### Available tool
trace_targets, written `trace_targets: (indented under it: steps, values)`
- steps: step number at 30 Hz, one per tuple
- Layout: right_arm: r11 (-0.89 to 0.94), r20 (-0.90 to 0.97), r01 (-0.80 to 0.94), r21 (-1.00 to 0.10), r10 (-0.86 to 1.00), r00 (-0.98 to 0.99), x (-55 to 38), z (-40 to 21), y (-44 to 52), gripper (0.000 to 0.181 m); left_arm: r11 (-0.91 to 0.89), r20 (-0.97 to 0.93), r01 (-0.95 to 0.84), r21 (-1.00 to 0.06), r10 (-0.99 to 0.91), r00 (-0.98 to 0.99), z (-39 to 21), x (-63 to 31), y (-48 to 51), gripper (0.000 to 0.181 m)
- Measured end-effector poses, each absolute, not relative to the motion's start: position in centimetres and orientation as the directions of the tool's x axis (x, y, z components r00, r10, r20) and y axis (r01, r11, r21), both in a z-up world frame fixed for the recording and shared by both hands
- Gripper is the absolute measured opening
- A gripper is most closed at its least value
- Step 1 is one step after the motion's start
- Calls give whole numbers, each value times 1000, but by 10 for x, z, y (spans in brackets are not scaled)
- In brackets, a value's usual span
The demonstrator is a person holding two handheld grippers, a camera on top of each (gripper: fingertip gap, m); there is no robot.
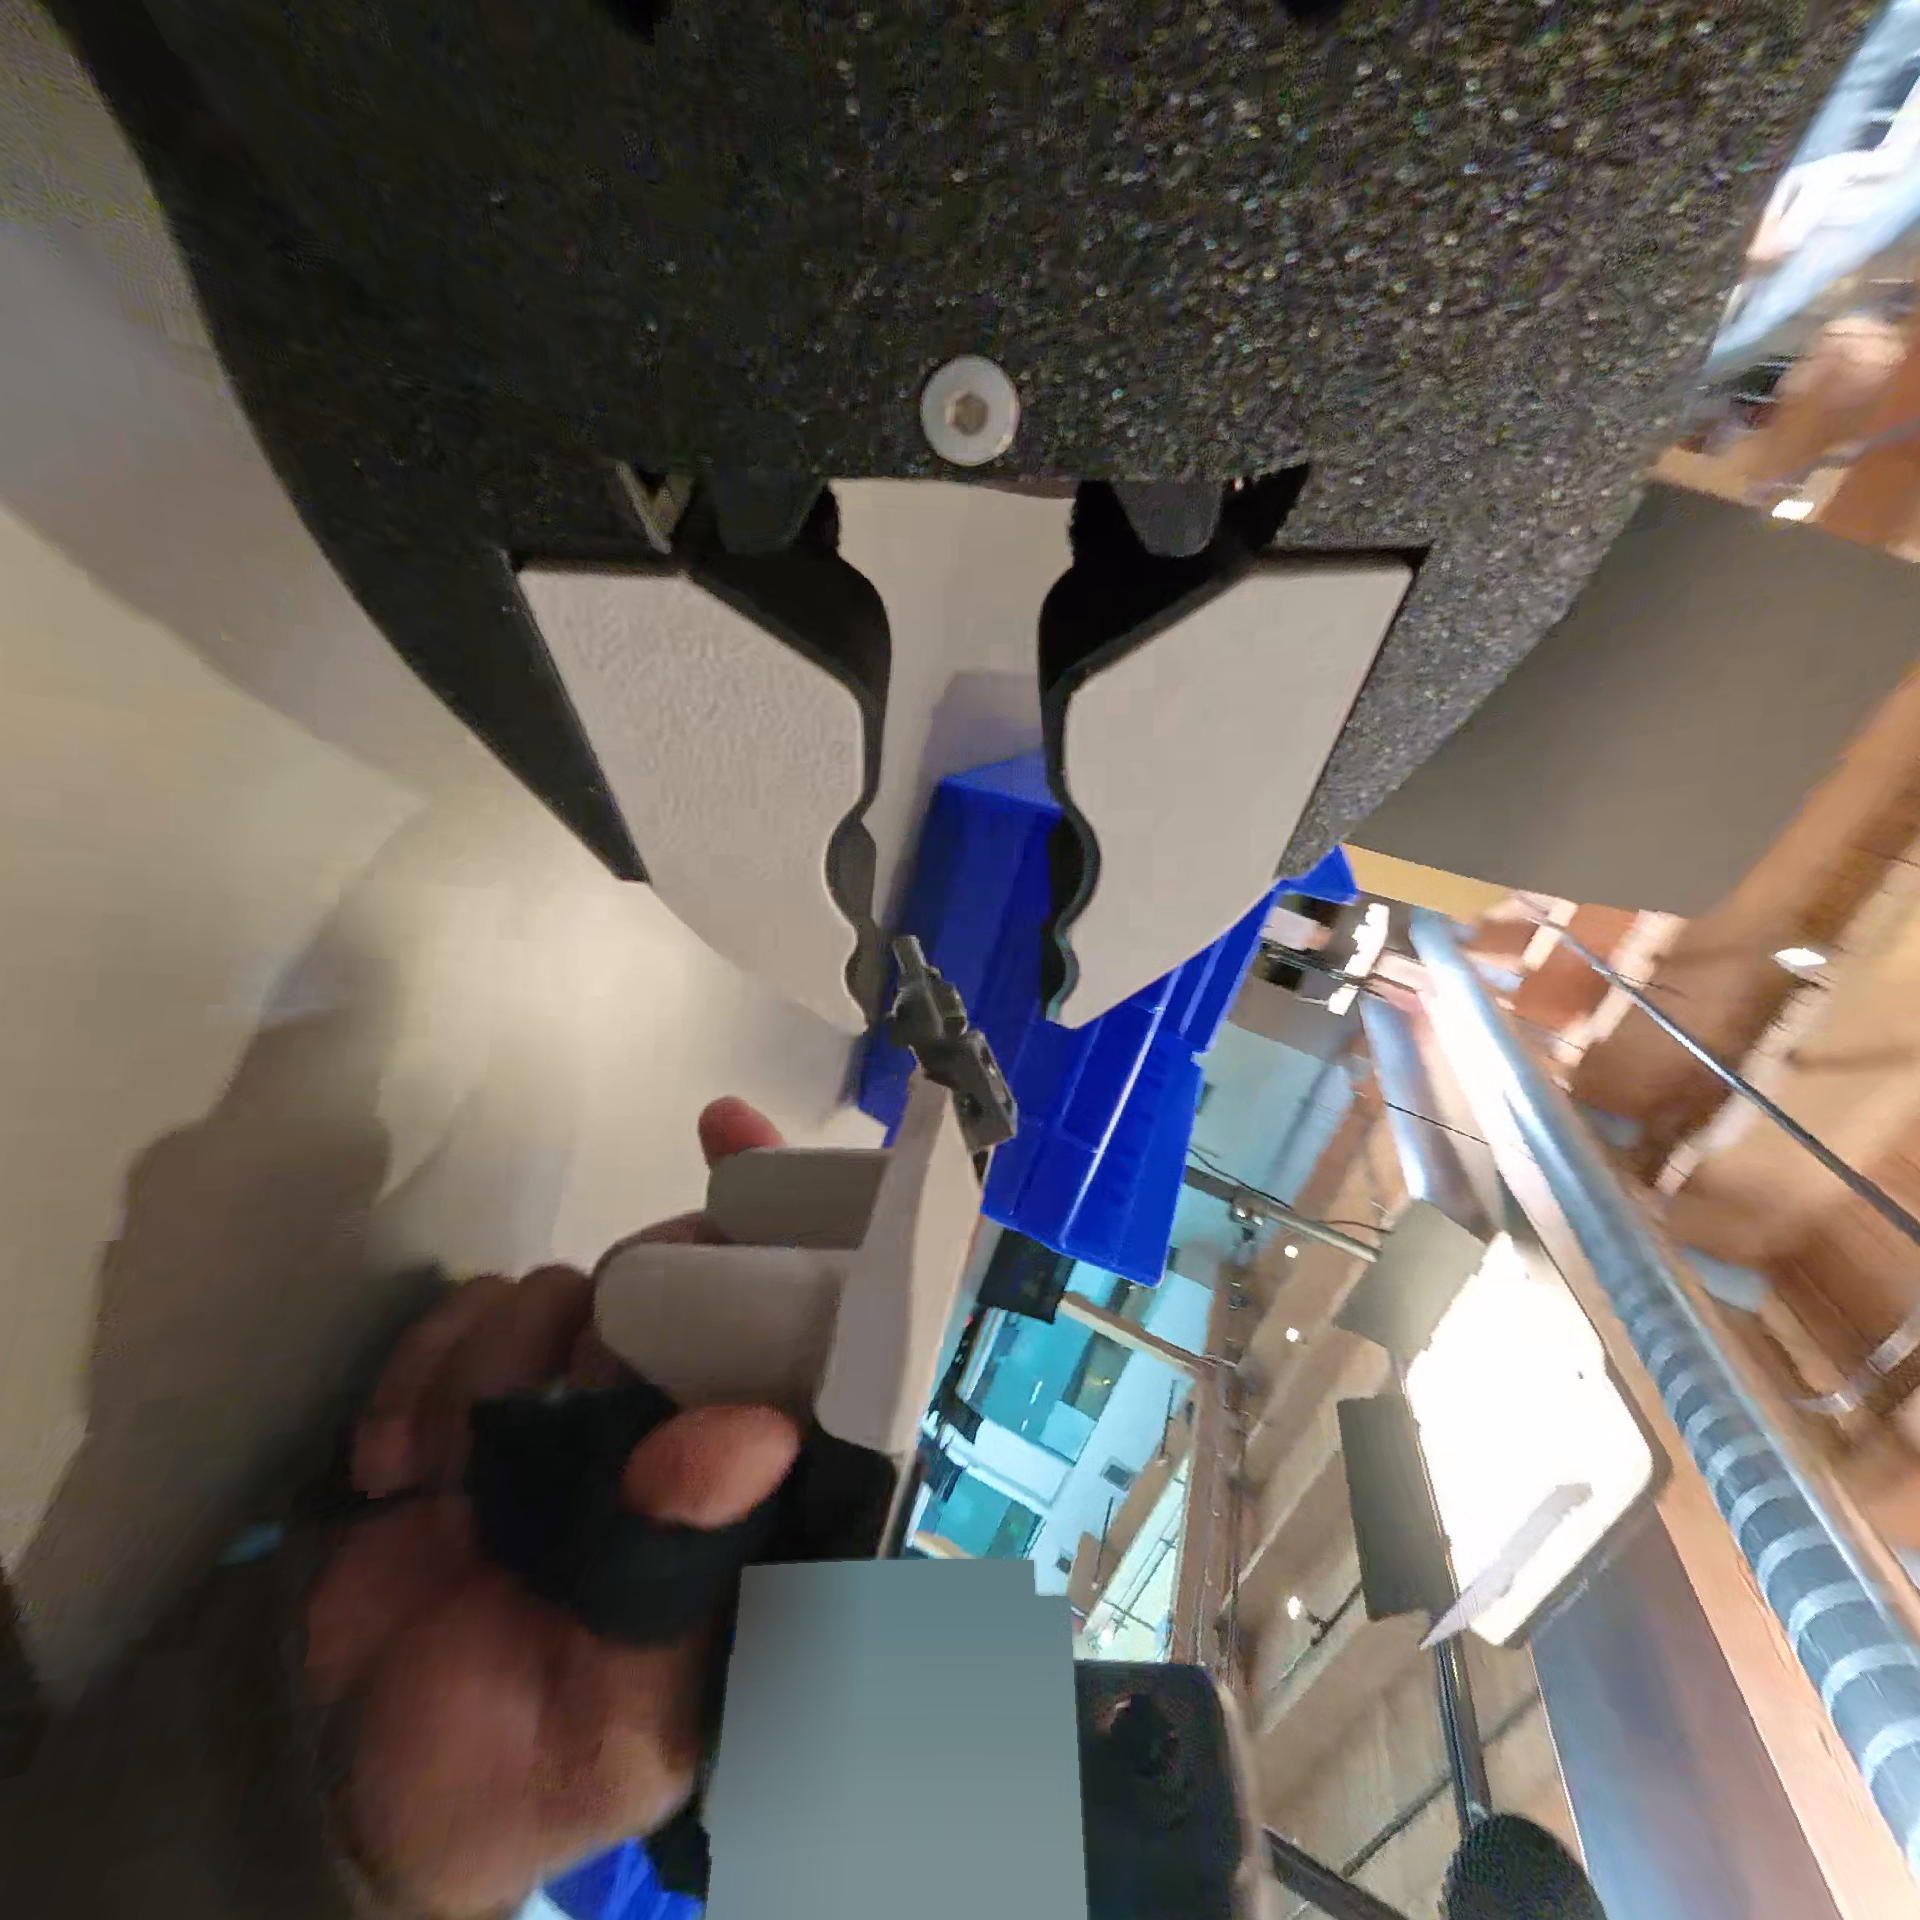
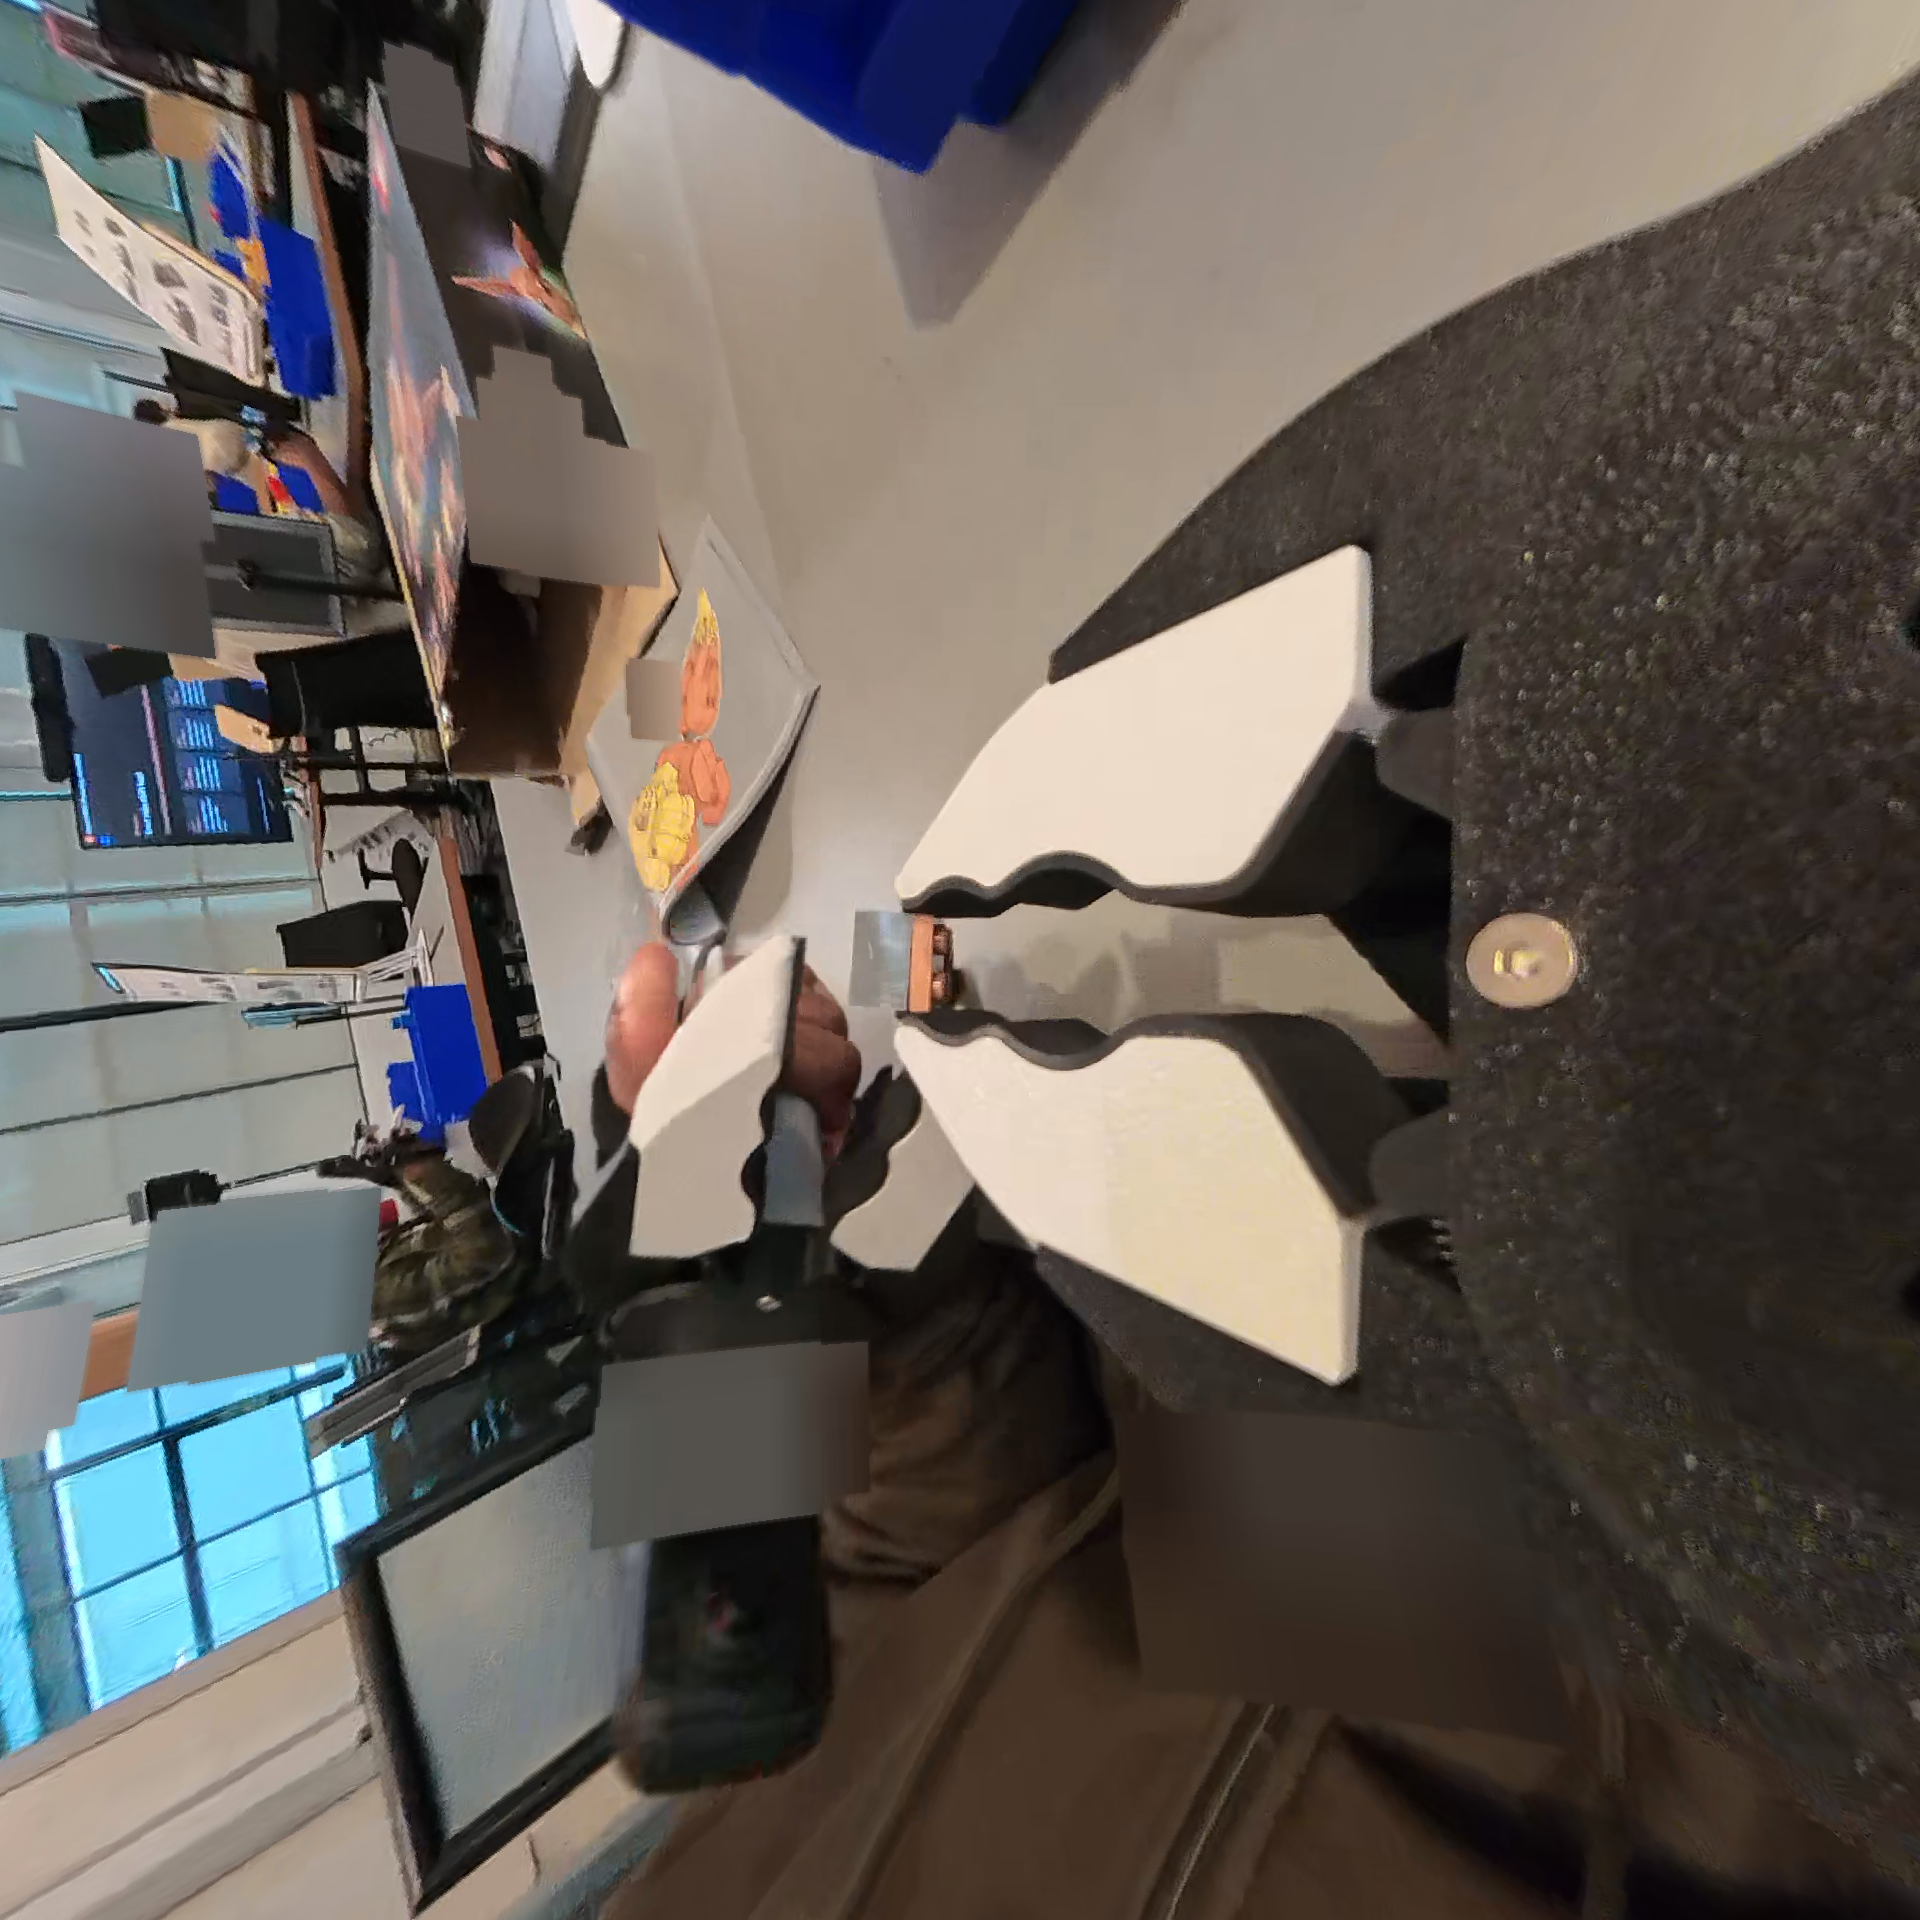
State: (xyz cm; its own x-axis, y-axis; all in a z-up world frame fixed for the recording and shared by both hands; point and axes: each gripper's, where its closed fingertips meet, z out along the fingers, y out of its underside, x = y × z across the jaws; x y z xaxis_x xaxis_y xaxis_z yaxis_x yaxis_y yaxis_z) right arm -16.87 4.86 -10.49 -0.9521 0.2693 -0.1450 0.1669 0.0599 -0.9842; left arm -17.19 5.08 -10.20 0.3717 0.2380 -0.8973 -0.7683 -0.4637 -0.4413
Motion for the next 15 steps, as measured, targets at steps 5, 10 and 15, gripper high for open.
trace_targets:
  steps: [5, 10, 15]
  values:
    - [65, -198, 216, -974, 207, -958, -160, -107, 42, 17, -536, -975, -818, -212, 172, 140, -102, -169, 55, 30]
    - [82, -201, 220, -972, 194, -960, -157, -109, 39, 17, -566, -991, -816, -113, 128, 48, -105, -169, 57, 24]
    - [127, -124, 151, -980, 199, -972, -155, -112, 38, 17, -530, -958, -799, -285, 147, 244, -109, -168, 54, 19]
